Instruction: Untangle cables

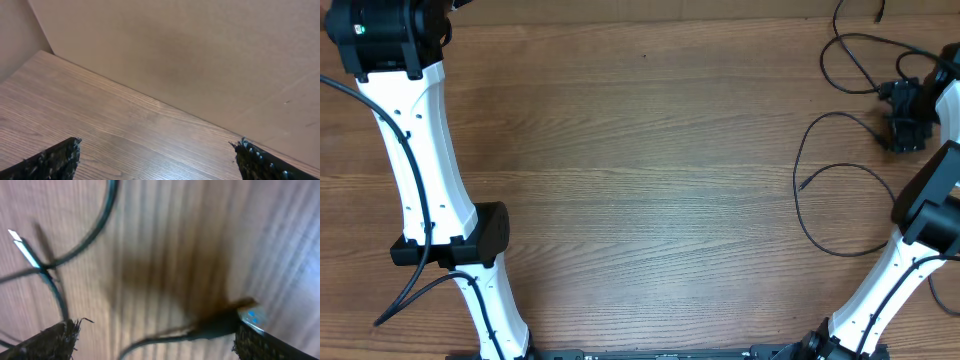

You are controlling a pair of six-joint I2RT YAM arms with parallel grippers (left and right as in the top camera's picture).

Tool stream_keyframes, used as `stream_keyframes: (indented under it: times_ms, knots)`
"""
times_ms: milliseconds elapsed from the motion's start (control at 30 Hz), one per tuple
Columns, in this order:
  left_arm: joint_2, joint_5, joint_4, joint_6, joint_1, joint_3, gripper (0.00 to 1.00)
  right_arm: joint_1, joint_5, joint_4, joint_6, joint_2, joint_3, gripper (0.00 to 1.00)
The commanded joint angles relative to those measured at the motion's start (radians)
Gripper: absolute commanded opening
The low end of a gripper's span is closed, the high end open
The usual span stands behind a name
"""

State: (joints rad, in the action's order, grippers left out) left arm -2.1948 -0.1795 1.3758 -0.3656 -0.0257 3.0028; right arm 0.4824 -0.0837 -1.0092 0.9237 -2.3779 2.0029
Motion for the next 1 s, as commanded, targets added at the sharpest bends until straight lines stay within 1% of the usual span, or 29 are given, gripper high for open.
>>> stream_keyframes:
  times_ms: [0, 267, 400, 500, 600, 700, 767, 800, 867, 900, 967]
  knots:
    - [-0.005, -0.045, -0.011, 0.015, 0.006, 0.001, 1.00, -0.010, 0.023, -0.037, 0.017, -0.014, 0.024, 1.00]
    - [-0.005, -0.056, -0.030, 0.015, 0.006, 0.001, 1.00, -0.018, 0.064, -0.121, 0.024, -0.005, 0.024, 1.00]
    - [-0.005, -0.064, -0.049, 0.015, 0.006, 0.001, 1.00, -0.018, 0.064, -0.126, 0.021, 0.051, 0.034, 1.00]
    - [-0.005, -0.063, -0.067, 0.014, 0.007, 0.001, 0.99, -0.018, 0.064, -0.122, -0.014, 0.122, 0.084, 1.00]
    - [-0.005, -0.063, -0.079, 0.014, 0.007, 0.001, 0.99, -0.019, 0.063, -0.126, -0.094, 0.208, 0.155, 1.00]
    - [-0.005, -0.063, -0.079, 0.014, 0.007, 0.001, 1.00, -0.019, 0.064, -0.160, -0.219, 0.306, 0.216, 1.00]
    - [-0.005, -0.064, -0.079, 0.015, 0.007, 0.001, 1.00, -0.021, 0.064, -0.219, -0.383, 0.392, 0.241, 1.00]
    - [-0.005, -0.064, -0.079, 0.014, 0.007, 0.001, 1.00, -0.025, 0.064, -0.262, -0.489, 0.439, 0.241, 0.99]
    - [-0.005, -0.064, -0.080, 0.014, 0.007, 0.001, 1.00, -0.037, 0.064, -0.358, -0.651, 0.506, 0.241, 0.99]
    - [-0.005, -0.064, -0.080, 0.014, 0.007, 0.001, 1.00, -0.054, 0.059, -0.467, -0.774, 0.559, 0.241, 1.00]
    - [-0.005, -0.063, -0.081, 0.014, 0.007, 0.001, 1.00, -0.086, 0.010, -0.600, -0.877, 0.616, 0.241, 0.99]
